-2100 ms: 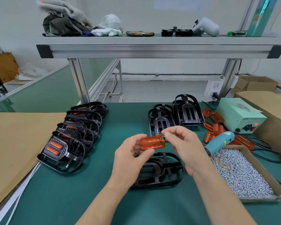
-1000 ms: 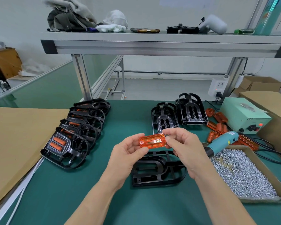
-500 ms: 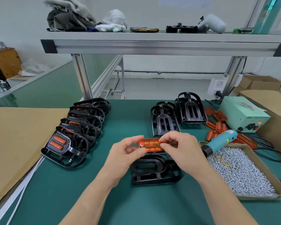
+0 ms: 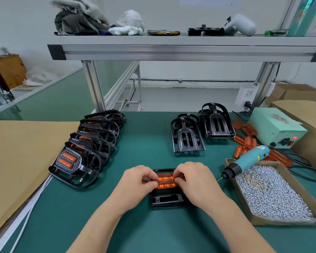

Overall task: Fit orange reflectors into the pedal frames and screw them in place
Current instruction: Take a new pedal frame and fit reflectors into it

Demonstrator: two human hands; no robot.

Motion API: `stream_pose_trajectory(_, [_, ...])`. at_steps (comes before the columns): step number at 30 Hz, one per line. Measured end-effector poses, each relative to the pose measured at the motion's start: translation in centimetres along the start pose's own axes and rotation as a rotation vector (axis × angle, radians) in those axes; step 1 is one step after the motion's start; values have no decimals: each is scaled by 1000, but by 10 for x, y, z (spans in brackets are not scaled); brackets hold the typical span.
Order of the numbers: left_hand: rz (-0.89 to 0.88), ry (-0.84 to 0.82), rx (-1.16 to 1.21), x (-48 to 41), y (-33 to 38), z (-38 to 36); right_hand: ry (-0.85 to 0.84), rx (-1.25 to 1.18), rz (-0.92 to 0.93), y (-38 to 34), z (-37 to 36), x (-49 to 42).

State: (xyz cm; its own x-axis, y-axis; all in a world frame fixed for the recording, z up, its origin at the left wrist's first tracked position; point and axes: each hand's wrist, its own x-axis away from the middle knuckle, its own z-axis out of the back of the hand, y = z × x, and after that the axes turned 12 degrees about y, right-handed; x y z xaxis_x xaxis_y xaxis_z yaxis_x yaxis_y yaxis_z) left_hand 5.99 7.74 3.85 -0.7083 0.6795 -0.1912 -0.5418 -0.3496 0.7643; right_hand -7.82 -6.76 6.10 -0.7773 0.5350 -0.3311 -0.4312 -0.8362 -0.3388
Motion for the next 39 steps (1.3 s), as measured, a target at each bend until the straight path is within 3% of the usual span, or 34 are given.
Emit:
stream_pose_trajectory(6, [-53,-1,-132,0,-1,-11,-93,232,-14,-10,-3,3])
stream_pose_trajectory(15, [-48,-47,-202,-4,-1,-11,-150,229,-57,-14,-3,2])
stream_pose_trajectory(21, [-151,-82,-416,-5,9,-13,-203,197,-114,-12,-1,-6])
stream_pose_trajectory(24, [-317,-34,-570,-3,16,-18,-219,194,-113,-12,-1,-8])
stream_pose_trajectory(27, [-452,-79,-483,5,22,-31,-219,179,-111,-12,-2,-7])
stream_pose_trajectory(30, [-438,-144,-396,17,24,-44,-209,100,-110,-9,1,-4])
stream_pose_trajectory(35, [-419,-168,-493,11,21,-39,55,-76,-156,9,32,1])
stream_pose_trajectory(39, [-410,-222,-635,6,29,-34,264,-66,-286,44,68,4])
